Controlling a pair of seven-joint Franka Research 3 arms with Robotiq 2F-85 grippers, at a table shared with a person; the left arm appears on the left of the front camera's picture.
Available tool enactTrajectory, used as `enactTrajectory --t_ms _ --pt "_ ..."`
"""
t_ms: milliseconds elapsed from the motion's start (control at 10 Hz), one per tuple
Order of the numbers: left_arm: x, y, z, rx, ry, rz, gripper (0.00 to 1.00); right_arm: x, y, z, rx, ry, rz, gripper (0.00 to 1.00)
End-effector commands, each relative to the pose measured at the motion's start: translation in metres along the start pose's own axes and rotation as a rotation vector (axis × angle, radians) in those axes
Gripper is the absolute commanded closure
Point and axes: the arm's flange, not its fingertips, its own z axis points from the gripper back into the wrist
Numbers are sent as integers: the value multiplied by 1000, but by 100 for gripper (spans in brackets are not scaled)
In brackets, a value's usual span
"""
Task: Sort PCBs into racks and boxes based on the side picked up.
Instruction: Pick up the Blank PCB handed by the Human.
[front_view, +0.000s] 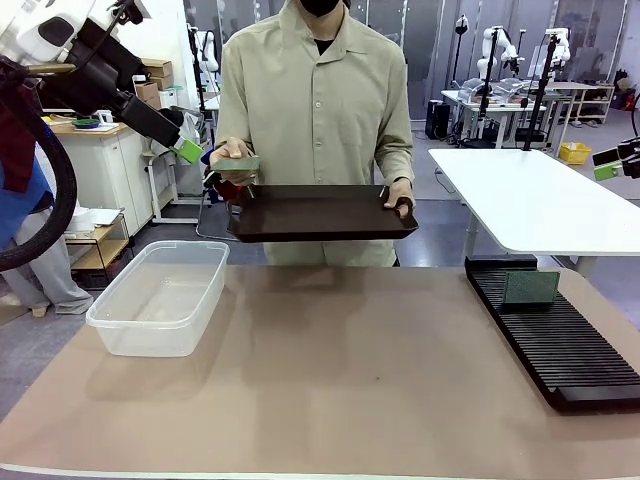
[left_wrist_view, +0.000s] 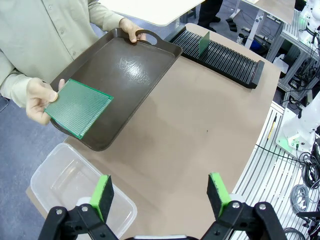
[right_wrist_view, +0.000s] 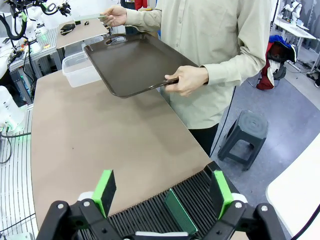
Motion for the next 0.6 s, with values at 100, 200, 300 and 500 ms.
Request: enactTrajectory --t_ms 100,200,300,500 --pt "-1 1 0 -10 -4 1 0 0 -1 0 -8 2 -1 0" --pt "-1 1 0 -10 -4 1 0 0 -1 0 -8 2 -1 0" --pt "-1 1 0 -10 -4 1 0 0 -1 0 -8 2 -1 0" --pt "-1 1 0 -10 -4 1 0 0 -1 0 -8 2 -1 0"
